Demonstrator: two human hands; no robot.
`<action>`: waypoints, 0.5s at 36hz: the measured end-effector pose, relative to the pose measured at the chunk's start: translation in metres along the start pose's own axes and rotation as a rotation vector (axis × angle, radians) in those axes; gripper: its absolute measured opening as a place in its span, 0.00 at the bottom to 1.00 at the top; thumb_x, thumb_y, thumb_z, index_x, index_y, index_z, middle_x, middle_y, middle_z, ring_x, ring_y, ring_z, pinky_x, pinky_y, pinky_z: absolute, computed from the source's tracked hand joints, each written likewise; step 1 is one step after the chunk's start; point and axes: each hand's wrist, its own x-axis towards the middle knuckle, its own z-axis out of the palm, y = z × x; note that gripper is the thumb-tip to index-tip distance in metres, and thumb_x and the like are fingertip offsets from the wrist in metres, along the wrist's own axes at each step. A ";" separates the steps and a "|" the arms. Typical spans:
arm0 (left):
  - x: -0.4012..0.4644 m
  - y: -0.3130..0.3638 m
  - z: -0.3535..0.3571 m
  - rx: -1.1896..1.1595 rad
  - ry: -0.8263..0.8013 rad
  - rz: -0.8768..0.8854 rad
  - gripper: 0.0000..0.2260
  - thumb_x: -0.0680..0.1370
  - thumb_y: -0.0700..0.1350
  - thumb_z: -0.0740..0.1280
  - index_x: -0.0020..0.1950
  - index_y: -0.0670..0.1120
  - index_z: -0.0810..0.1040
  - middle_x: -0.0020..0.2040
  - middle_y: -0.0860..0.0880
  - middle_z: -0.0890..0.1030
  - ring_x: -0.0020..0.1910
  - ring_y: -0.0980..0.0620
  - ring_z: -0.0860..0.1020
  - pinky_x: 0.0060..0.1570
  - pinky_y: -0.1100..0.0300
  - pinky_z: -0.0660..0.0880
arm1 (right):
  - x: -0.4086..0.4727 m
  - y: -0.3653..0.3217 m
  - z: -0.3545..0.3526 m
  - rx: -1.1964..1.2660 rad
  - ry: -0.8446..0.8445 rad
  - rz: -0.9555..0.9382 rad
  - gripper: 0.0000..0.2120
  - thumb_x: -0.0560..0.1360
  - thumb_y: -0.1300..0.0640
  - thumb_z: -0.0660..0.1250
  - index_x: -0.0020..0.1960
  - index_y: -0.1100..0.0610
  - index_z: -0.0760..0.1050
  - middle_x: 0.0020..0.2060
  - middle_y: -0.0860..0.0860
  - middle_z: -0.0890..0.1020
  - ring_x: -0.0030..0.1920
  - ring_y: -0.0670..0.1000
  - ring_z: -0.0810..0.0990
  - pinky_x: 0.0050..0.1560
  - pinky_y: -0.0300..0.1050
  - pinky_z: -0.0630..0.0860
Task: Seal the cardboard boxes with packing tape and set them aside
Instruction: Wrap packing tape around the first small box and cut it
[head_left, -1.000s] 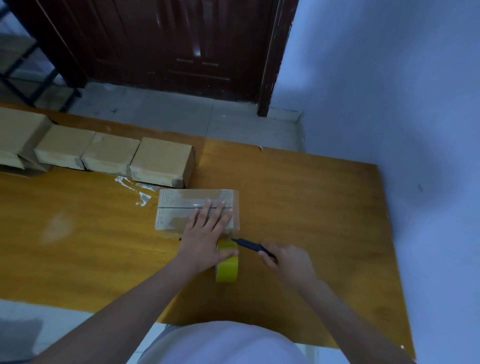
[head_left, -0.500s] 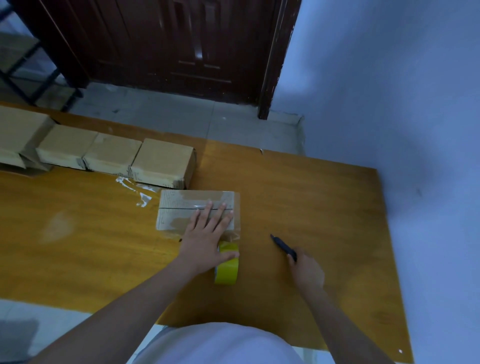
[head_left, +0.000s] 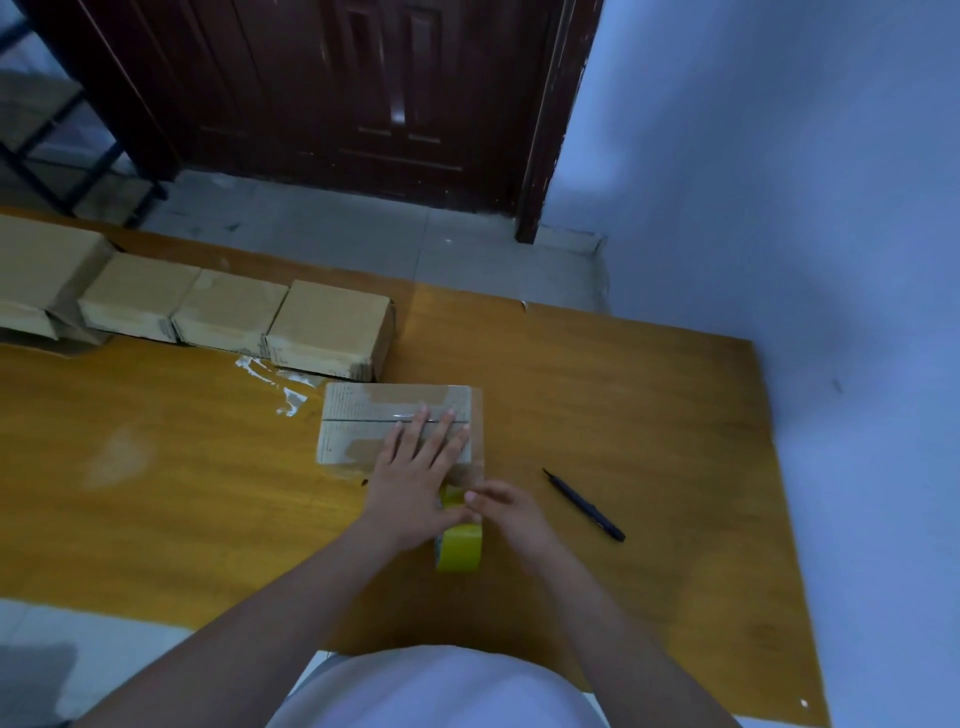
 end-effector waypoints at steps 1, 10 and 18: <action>-0.001 0.000 0.000 -0.008 0.004 0.004 0.43 0.69 0.75 0.51 0.76 0.49 0.58 0.76 0.46 0.61 0.75 0.41 0.56 0.69 0.41 0.55 | -0.001 0.000 0.000 0.023 -0.007 0.016 0.04 0.75 0.60 0.68 0.44 0.52 0.79 0.53 0.55 0.78 0.51 0.48 0.77 0.48 0.32 0.73; 0.008 0.000 -0.002 -0.149 0.062 -0.106 0.26 0.78 0.64 0.50 0.72 0.55 0.68 0.73 0.52 0.68 0.73 0.48 0.60 0.69 0.51 0.53 | -0.007 0.003 0.000 -0.055 -0.028 0.032 0.04 0.74 0.61 0.70 0.42 0.53 0.80 0.60 0.50 0.73 0.55 0.48 0.76 0.50 0.41 0.76; 0.011 0.000 0.001 -0.096 0.171 -0.094 0.22 0.77 0.56 0.56 0.70 0.54 0.70 0.70 0.51 0.73 0.69 0.46 0.68 0.65 0.50 0.61 | -0.017 0.008 -0.003 0.103 0.046 0.025 0.07 0.73 0.68 0.68 0.39 0.58 0.79 0.55 0.47 0.73 0.46 0.40 0.78 0.35 0.34 0.76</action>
